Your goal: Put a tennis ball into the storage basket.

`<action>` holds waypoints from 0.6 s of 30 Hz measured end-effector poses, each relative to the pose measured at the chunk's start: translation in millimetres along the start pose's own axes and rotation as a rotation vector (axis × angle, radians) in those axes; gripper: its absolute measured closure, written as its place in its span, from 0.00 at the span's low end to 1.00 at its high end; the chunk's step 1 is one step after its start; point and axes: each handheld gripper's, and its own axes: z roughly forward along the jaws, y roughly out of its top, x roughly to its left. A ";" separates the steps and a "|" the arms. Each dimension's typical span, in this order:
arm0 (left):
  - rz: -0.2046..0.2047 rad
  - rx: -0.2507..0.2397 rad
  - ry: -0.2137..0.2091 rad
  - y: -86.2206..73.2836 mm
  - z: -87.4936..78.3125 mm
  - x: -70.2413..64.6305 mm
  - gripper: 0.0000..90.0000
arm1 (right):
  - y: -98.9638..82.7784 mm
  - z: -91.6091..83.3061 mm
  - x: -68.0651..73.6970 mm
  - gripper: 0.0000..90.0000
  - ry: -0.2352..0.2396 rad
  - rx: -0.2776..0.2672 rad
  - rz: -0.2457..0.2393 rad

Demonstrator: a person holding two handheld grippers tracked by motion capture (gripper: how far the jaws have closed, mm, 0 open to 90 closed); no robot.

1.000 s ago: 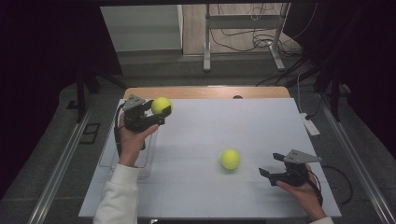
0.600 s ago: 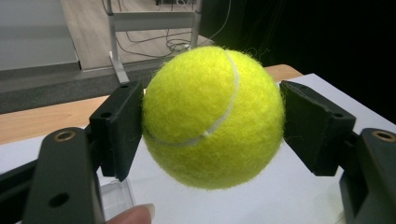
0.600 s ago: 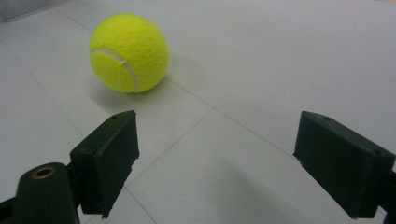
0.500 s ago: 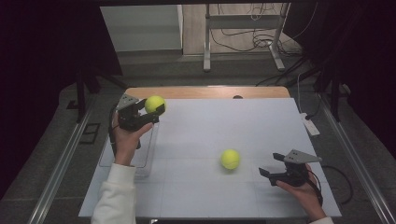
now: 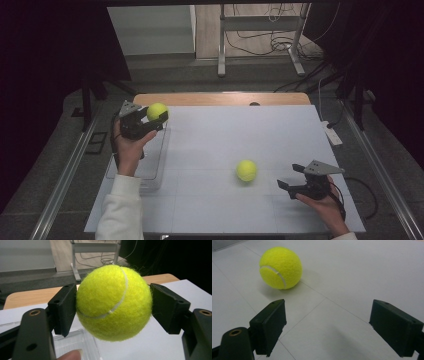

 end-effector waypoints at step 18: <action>-0.017 0.006 0.085 -3.8 -2.6 17.4 0.29 | -0.1 -0.1 -0.3 0.16 -0.003 0.002 -0.002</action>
